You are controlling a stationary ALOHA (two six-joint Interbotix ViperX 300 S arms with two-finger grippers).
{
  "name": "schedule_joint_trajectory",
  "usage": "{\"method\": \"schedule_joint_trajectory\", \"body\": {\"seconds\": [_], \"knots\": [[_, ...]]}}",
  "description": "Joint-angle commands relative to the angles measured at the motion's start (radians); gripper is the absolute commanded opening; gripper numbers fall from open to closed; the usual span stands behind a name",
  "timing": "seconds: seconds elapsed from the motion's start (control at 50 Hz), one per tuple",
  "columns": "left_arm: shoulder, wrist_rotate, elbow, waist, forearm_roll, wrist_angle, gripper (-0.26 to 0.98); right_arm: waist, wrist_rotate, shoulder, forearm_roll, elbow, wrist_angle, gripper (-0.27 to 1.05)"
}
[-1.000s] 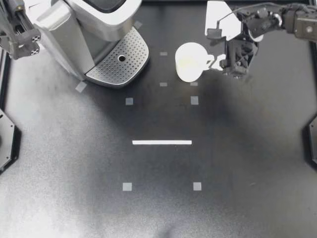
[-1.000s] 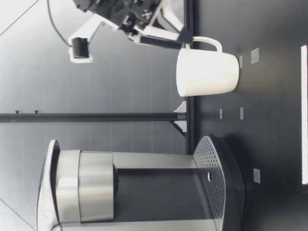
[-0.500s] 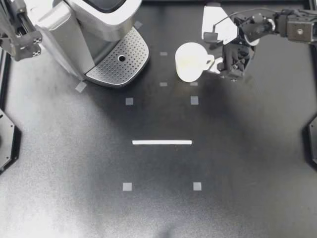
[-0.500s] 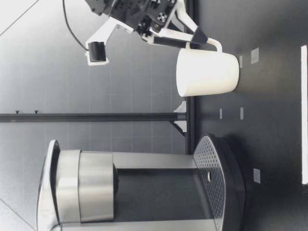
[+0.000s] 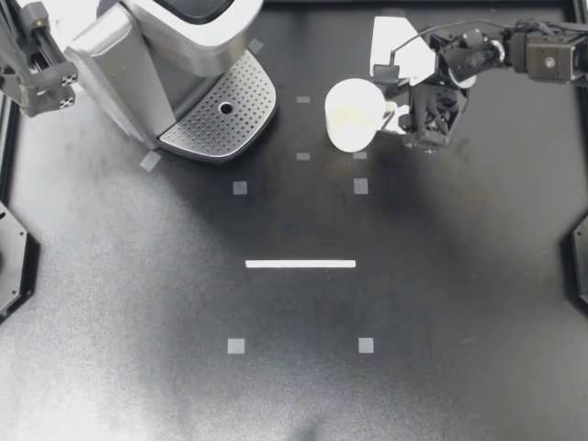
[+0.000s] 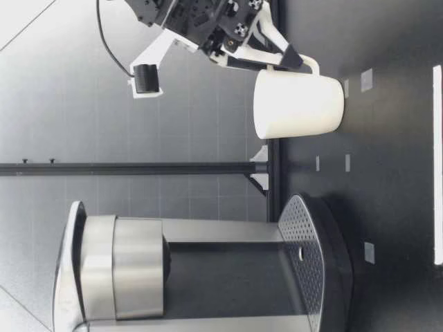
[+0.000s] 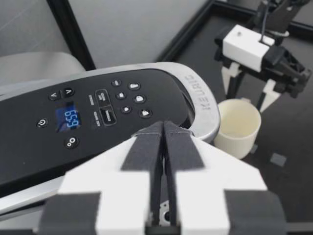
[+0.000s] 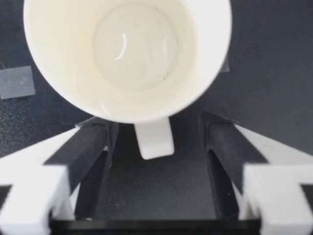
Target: Place the coffee capsule inside the capsule container, then place the cup onto the center of the cup tray.
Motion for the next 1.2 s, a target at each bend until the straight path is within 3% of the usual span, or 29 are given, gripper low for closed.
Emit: {"method": "schedule_joint_trajectory", "body": {"seconds": [0.0,0.44,0.7,1.18], "knots": [[-0.009,-0.002,-0.011,-0.002,0.005,-0.012,0.04,0.008,0.002,-0.011,0.003,-0.017,-0.006,0.57],[-0.014,-0.003,-0.002,-0.002,0.005,-0.015,0.04,0.034,0.005,-0.044,0.032,-0.025,-0.008,0.07],[-0.037,-0.009,0.017,-0.002,0.005,-0.029,0.04,0.081,0.006,-0.087,0.112,-0.075,-0.008,0.05],[-0.106,-0.048,0.074,-0.002,0.005,-0.063,0.04,0.118,0.02,0.124,0.15,-0.364,0.049,0.05]]}}
